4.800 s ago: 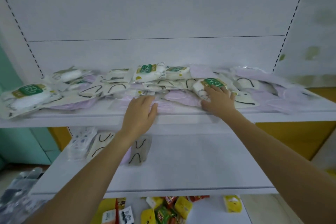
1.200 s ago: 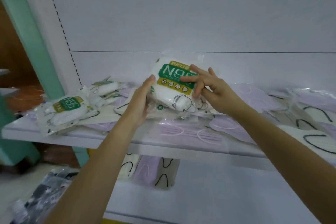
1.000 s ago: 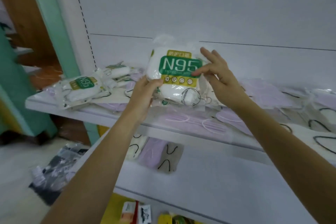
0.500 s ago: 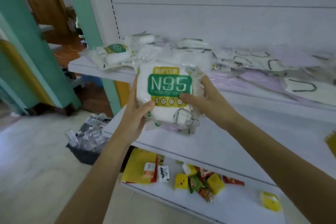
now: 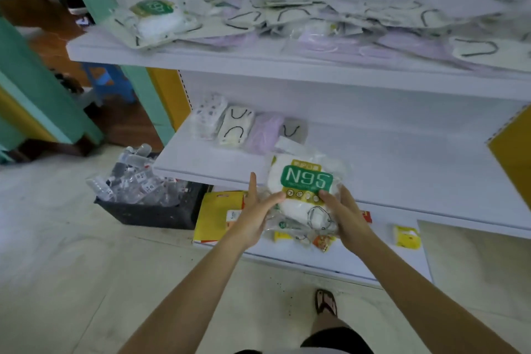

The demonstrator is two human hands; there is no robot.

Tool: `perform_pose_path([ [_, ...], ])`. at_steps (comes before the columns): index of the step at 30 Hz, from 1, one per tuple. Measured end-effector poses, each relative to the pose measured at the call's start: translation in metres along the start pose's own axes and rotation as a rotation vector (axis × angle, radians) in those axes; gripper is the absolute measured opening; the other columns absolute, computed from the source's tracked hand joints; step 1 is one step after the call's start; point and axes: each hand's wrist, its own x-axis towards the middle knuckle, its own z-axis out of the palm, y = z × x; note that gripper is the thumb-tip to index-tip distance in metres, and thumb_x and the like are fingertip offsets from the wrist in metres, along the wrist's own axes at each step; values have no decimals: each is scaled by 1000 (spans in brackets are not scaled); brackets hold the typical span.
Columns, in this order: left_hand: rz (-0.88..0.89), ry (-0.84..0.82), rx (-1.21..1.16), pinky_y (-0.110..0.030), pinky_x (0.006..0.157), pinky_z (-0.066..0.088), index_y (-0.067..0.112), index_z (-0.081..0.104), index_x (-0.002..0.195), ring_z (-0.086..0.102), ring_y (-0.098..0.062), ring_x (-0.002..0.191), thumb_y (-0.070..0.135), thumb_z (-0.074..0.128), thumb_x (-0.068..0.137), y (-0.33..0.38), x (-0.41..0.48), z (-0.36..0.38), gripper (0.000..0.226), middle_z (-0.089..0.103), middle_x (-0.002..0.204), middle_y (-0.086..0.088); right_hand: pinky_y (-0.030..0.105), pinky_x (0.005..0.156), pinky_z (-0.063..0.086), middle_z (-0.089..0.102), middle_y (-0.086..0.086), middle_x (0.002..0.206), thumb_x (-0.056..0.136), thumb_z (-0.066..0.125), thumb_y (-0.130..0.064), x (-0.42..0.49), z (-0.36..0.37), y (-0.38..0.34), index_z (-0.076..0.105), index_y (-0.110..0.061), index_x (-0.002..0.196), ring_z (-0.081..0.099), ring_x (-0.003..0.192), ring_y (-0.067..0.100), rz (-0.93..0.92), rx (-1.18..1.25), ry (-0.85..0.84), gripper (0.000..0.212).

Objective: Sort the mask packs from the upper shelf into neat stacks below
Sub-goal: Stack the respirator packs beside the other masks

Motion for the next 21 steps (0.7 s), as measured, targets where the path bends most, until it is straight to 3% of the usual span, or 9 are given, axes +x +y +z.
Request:
perform_pose_path([
  [2, -61, -23, -2, -31, 88, 44, 39, -5, 148, 53, -11, 100, 15, 64, 86, -4, 21, 23, 96, 53, 126, 2, 45, 81, 56, 45, 9, 141, 56, 86, -46, 9, -23, -8, 37, -22, 139, 59, 114, 27, 6, 1, 62, 100],
  [3, -84, -40, 14, -28, 83, 42, 37, -7, 148, 52, -10, 99, 17, 65, 86, -4, 33, 35, 97, 53, 126, 2, 44, 80, 57, 50, 10, 135, 62, 83, -41, 16, -34, -14, 41, -19, 136, 61, 110, 26, -9, 10, 78, 87],
  [5, -133, -71, 82, -32, 89, 40, 35, -2, 149, 48, -15, 114, 26, 71, 81, -3, 62, 56, 100, 47, 137, -2, 36, 69, 59, 64, 9, 116, 82, 68, -23, 30, -53, -29, 50, -14, 124, 68, 94, 21, -63, 18, 89, 47],
  [6, -145, -93, 141, -33, 89, 39, 32, 7, 148, 49, -16, 115, 32, 74, 76, -1, 77, 66, 99, 48, 135, -1, 34, 67, 58, 65, 10, 113, 86, 62, -17, 40, -64, -37, 51, -12, 123, 69, 92, 21, -83, -7, 99, 39],
  [10, -209, -151, 315, -29, 85, 43, 16, 42, 123, 54, -11, 91, 33, 72, 80, 1, 152, 93, 55, 56, 103, 3, 36, 76, 56, 52, 10, 134, 84, 67, -20, 110, -113, -63, 33, -13, 141, 61, 108, 25, -89, -100, 144, 67],
  [12, -206, -140, 293, -25, 76, 43, 15, 48, 99, 52, -11, 79, 24, 68, 85, -1, 190, 102, 26, 55, 87, 1, 42, 88, 52, 41, 7, 143, 81, 70, -24, 151, -129, -74, 26, -17, 145, 54, 118, 27, -51, -155, 144, 78],
  [14, -163, -86, 251, -24, 72, 42, 15, 50, 92, 52, -12, 77, 20, 64, 87, -5, 230, 108, 16, 56, 84, -1, 46, 98, 46, 35, 7, 148, 79, 72, -27, 191, -136, -87, 25, -20, 145, 49, 124, 28, -59, -195, 134, 82],
  [17, -59, 25, 256, -24, 71, 43, 16, 56, 99, 55, -15, 83, 27, 62, 88, -11, 291, 112, 16, 59, 97, -3, 48, 107, 37, 27, 5, 152, 82, 67, -40, 248, -138, -108, 22, -26, 147, 40, 131, 28, -55, -297, 154, 80],
  [21, -5, 93, 743, -40, 95, 47, 10, 49, 129, 54, -28, 114, 52, 52, 83, -43, 357, 106, 62, 52, 128, -7, 48, 110, 23, 15, 5, 156, 85, 47, -63, 291, -152, -93, 10, -25, 150, 23, 140, 31, 183, -667, 126, 84],
])
